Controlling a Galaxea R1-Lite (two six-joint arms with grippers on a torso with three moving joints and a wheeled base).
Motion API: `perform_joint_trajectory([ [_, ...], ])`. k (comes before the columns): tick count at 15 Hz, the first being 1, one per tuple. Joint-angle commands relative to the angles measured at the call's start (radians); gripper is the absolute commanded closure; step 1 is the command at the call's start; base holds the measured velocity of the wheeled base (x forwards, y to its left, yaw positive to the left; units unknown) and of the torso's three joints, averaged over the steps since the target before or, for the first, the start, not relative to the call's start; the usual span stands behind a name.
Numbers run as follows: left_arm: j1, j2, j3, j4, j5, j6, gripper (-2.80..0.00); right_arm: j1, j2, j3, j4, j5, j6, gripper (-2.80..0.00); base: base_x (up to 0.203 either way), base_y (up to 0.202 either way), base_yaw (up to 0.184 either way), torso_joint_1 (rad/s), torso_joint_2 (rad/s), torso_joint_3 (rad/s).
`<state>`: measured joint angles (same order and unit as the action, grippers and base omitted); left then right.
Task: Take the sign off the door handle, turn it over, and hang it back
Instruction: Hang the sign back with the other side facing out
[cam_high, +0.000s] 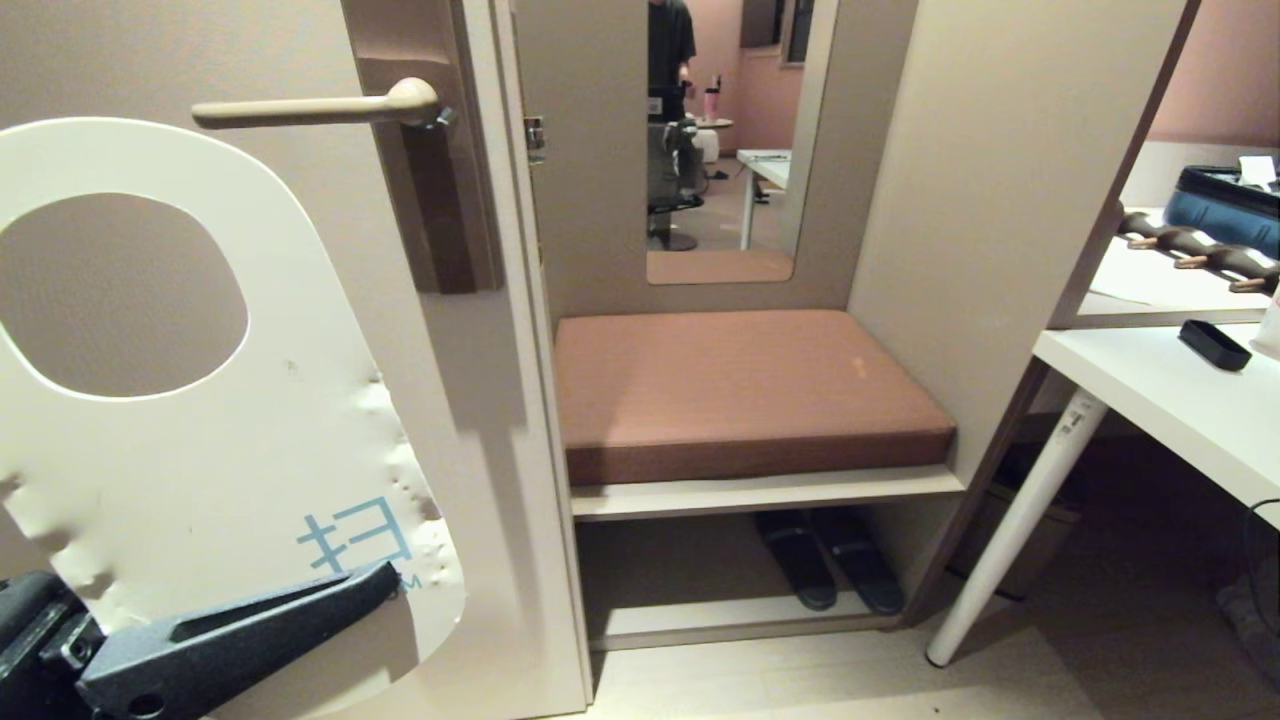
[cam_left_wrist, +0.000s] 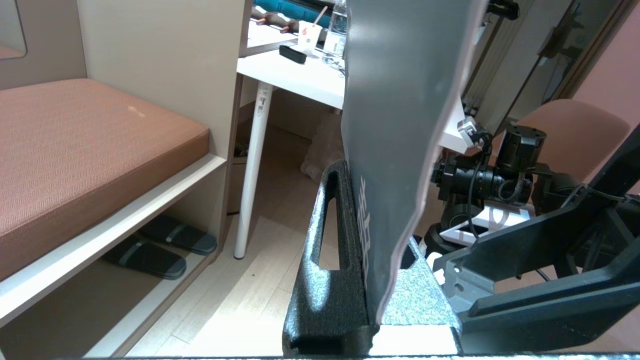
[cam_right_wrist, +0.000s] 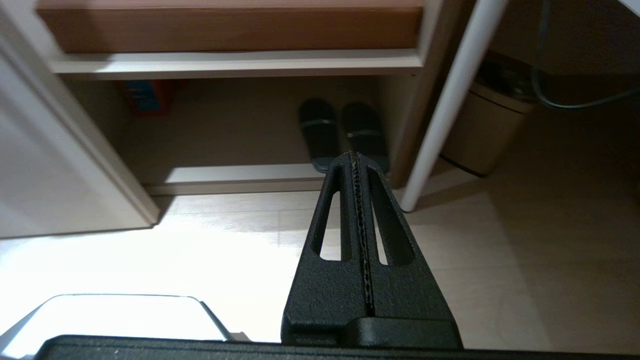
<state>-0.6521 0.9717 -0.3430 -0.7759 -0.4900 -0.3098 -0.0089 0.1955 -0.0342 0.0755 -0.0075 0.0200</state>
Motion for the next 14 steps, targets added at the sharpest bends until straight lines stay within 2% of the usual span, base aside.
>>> perform_joint_trajectory([
  [1,0.000,-0.013,0.004,-0.006,-0.002,-0.002,0.00,0.003,-0.013,0.002,0.003,0.009,0.000,0.00,0.000,0.000,0.000,0.000,0.00,0.000],
  [6,0.000,-0.016,0.011,-0.013,-0.002,-0.003,0.00,0.007,-0.193,0.004,-0.003,0.009,0.000,0.00,0.000,0.000,0.000,0.000,0.00,0.000],
  [10,0.009,-0.018,0.010,-0.013,0.005,0.000,0.00,0.008,-0.195,0.005,-0.005,0.009,0.009,0.00,0.000,0.000,0.000,0.000,0.00,0.000],
  [12,0.063,-0.019,0.004,-0.013,0.015,0.000,0.00,0.009,-0.195,0.005,-0.005,0.009,0.009,0.00,0.000,0.000,0.000,0.000,0.00,0.000],
  [14,0.147,-0.018,-0.019,-0.012,0.020,0.000,0.00,0.009,-0.195,0.005,-0.005,0.009,0.009,0.00,0.000,0.000,0.000,0.000,0.00,0.000],
])
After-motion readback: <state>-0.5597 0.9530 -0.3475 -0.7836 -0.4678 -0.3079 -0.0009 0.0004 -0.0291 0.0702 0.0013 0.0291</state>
